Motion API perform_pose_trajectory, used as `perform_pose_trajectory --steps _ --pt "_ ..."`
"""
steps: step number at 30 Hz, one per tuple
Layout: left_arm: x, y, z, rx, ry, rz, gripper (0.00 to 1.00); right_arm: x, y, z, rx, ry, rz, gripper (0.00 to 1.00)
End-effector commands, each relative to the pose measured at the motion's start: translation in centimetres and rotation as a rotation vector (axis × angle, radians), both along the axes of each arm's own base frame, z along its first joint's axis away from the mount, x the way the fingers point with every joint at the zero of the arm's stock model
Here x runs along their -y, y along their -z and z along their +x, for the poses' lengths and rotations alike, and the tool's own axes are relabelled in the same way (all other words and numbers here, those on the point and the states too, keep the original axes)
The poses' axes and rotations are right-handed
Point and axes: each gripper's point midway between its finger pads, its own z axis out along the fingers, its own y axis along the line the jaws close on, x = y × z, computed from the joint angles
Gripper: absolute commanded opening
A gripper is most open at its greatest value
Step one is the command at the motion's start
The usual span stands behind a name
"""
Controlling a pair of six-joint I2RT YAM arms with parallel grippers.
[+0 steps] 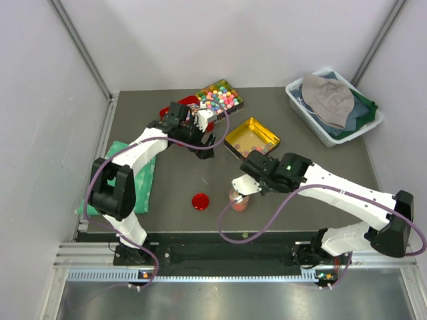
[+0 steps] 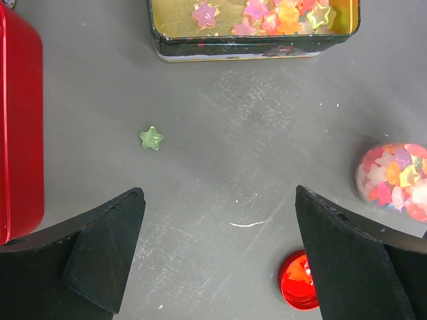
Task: Pack the candies
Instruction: Place the fake candies in the packing bottle.
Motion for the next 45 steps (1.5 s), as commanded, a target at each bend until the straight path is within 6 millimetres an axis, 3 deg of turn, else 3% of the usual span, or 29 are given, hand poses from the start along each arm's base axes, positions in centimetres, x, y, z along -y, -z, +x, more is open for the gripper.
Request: perform_pose_trajectory --steps 1,8,12,15,17,24,26,35,45 --pt "0.4 -2.2 0.4 0.056 0.009 -0.047 0.99 -1.0 -2.1 0.4 0.070 -0.026 0.030 0.00" --pt "0.4 -2.1 0.5 0.059 0.008 -0.047 0.99 -1.5 -3.4 0.7 0.097 -0.019 0.077 0.00" --pt "0.9 -2.2 0.9 0.047 0.014 -0.061 0.99 -1.6 -5.5 1.8 0.126 0.018 0.150 0.00" --pt "1.9 -3.5 1.2 0.049 0.038 -0.106 0.99 -0.9 -6.0 2.9 0.119 0.068 0.208 0.00" --pt "2.7 -5.6 1.4 0.068 0.073 -0.156 0.99 -0.2 -5.7 3.8 0.093 0.122 0.269 0.00" --pt "6.4 -13.4 -0.9 0.034 0.234 -0.464 0.99 1.9 -3.8 6.2 0.010 0.305 0.471 0.00" --pt "7.3 -14.8 -1.1 0.029 0.280 -0.521 0.99 1.4 -3.0 6.6 -0.003 0.314 0.518 0.00" --pt "11.1 -12.8 -1.3 -0.066 0.309 -0.517 0.99 -1.5 -2.3 7.4 -0.039 0.362 0.689 0.00" --pt "11.9 -9.9 -0.8 -0.091 0.276 -0.464 0.99 -2.2 -4.6 7.0 -0.030 0.346 0.782 0.00"
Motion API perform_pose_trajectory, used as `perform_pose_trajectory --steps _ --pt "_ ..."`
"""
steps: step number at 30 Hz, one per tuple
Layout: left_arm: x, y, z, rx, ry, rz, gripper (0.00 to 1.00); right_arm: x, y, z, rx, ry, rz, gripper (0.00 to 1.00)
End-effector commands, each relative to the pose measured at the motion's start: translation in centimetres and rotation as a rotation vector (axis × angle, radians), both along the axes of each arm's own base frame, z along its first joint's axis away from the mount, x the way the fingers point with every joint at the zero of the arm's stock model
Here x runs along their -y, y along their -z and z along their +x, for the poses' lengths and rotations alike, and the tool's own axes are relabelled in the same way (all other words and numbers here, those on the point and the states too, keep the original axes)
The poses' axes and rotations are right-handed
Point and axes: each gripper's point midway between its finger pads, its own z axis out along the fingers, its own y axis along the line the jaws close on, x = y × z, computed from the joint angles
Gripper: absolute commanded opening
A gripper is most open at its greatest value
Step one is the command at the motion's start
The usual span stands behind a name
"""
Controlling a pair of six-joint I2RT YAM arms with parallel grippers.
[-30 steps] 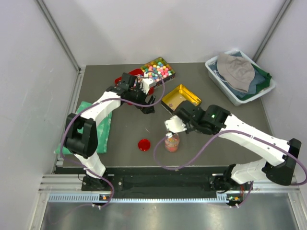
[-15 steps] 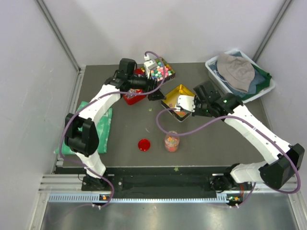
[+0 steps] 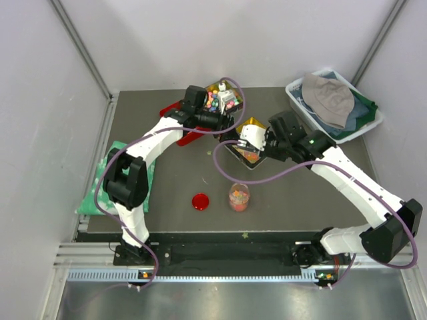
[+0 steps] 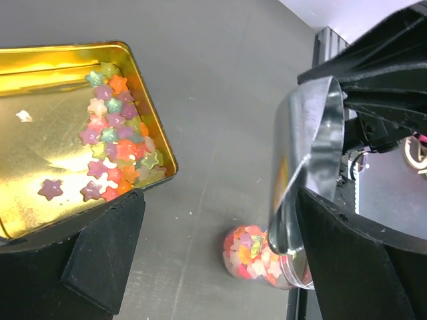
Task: Pack the candies
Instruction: Place the fake candies in the packing bottle, then scoop the fake candies from the storage box.
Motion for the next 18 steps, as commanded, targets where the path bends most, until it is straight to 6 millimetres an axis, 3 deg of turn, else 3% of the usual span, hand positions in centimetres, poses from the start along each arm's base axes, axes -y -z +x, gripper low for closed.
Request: perform_pose_trajectory --steps 1,10,18 --pt "0.3 -0.7 0.9 0.056 -0.012 -0.009 0.99 -1.3 -3.2 -0.4 0.042 -0.020 0.125 0.00" --pt "0.2 1.2 1.6 0.038 -0.037 0.032 0.99 -2.6 -7.2 -1.7 0.048 -0.067 0.241 0.00" --pt "0.2 2.4 1.8 0.048 -0.042 0.068 0.99 -3.1 -8.7 -2.1 0.047 -0.083 0.288 0.00"
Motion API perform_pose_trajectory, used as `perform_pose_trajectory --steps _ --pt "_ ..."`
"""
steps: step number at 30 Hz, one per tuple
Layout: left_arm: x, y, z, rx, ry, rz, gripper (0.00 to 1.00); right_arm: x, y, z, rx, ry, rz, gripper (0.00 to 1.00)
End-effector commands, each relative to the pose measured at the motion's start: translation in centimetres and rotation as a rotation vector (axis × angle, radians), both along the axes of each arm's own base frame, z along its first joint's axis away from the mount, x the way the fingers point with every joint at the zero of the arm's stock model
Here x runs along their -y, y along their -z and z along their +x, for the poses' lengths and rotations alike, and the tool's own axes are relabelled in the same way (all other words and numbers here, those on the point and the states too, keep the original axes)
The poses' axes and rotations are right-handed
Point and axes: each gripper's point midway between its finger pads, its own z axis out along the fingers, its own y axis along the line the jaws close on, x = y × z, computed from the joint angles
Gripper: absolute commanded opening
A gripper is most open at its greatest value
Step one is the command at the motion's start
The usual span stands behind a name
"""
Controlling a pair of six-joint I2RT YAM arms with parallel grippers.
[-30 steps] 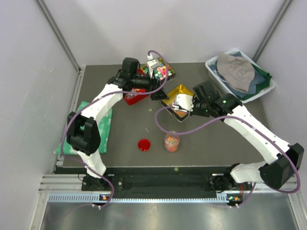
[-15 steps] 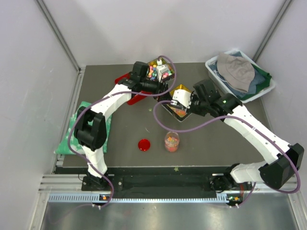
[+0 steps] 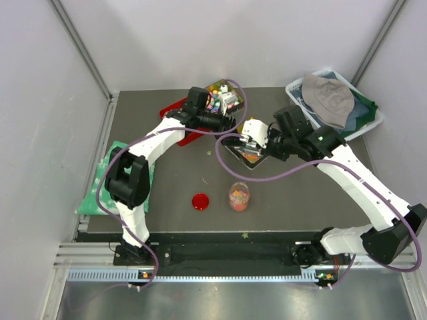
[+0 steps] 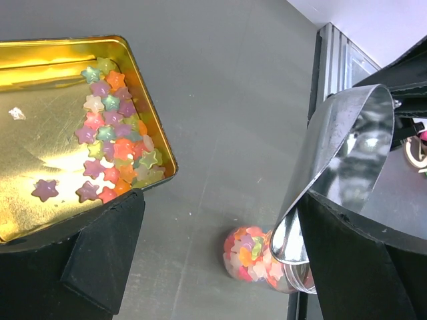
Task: Pack the candies
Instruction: Scoop the fake candies from the storage box.
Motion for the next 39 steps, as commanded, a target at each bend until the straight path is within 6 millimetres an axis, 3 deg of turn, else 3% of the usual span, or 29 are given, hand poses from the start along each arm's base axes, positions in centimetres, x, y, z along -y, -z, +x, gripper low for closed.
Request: perform_pose_trajectory --steps 1,5,9,10,12,13,20,24,33,39 --pt "-0.2 1.2 1.8 0.062 -0.042 0.051 0.99 -1.4 -5.9 0.3 0.129 -0.018 0.155 0.00" --pt "-1.0 0.5 4.2 0.077 -0.140 0.057 0.99 0.2 -4.6 1.4 0.166 0.034 0.083 0.00" --pt "-2.9 -0.6 8.4 0.145 -0.289 0.110 0.99 1.9 -3.6 1.7 0.176 0.075 0.038 0.00" --pt "-3.7 0.9 9.3 0.139 -0.338 0.173 0.99 2.5 -3.3 1.7 0.180 0.088 0.022 0.00" --pt "-4.3 1.6 10.8 0.185 -0.377 0.226 0.99 3.4 -3.1 1.9 0.185 0.108 0.008 0.00" --pt "-4.9 3.2 11.7 0.178 -0.412 0.275 0.99 3.9 -2.8 2.0 0.185 0.120 -0.008 0.00" --pt "-5.4 8.6 14.3 0.207 -0.475 0.401 0.99 5.9 -3.2 2.7 0.220 0.176 -0.038 0.00" --pt "-4.7 10.4 14.8 0.195 -0.468 0.419 0.99 6.7 -3.8 2.9 0.238 0.199 -0.035 0.00" --pt "-3.5 12.3 15.1 0.202 -0.464 0.453 0.99 7.0 -3.4 2.6 0.227 0.207 -0.036 0.00" --pt "-2.7 13.7 14.5 0.209 -0.433 0.488 0.78 7.5 -3.2 2.7 0.235 0.193 -0.079 0.00"
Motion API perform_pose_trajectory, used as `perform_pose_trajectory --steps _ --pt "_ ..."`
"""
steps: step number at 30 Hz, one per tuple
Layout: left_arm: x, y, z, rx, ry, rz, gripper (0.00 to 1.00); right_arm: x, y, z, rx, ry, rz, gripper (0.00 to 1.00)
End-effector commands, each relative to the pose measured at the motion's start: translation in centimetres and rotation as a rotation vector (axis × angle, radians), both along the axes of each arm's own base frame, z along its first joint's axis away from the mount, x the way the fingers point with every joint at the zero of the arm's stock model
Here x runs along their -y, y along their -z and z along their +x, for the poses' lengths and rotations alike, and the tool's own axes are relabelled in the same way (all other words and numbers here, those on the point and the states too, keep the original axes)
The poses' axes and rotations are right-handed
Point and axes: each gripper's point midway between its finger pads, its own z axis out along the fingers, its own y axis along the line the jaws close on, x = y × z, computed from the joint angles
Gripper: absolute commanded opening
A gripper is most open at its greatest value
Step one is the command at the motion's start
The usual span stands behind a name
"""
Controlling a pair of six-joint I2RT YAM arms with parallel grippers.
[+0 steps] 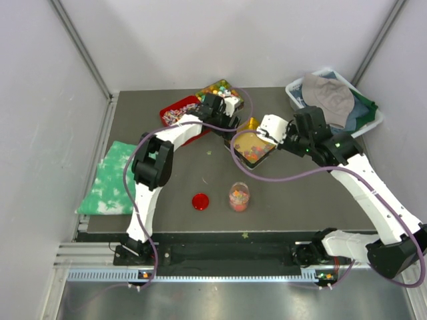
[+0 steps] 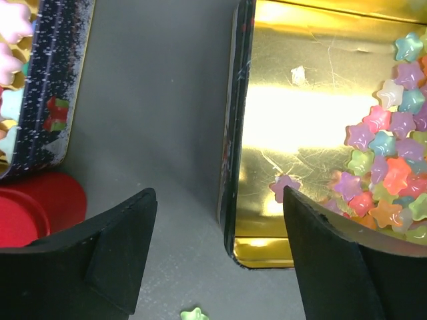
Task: Pack the candies
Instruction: Scoop the fake candies from the storage box.
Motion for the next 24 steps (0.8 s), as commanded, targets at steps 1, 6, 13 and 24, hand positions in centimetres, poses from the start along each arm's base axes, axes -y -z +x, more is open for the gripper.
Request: perform_pose_trajectory --steps 1,6,13,24 --pt "0.8 0.1 0.7 0.038 0.016 0.023 0.75 0.6 -1.5 0.5 0.069 -0.006 -0.014 0.00" --pt "1.1 1.0 0.3 0.032 0.031 0.051 0.72 1.6 -1.9 0.4 0.078 -0.025 -0.096 0.00" --pt "1.6 0.9 0.5 0.068 0.043 0.084 0.45 2.6 -2.1 0.5 0.082 -0.046 -0.194 0.00" --pt "3.0 -6.5 2.8 0.300 0.074 0.136 0.08 3.0 0.2 2.2 0.122 -0.106 -0.453 0.00"
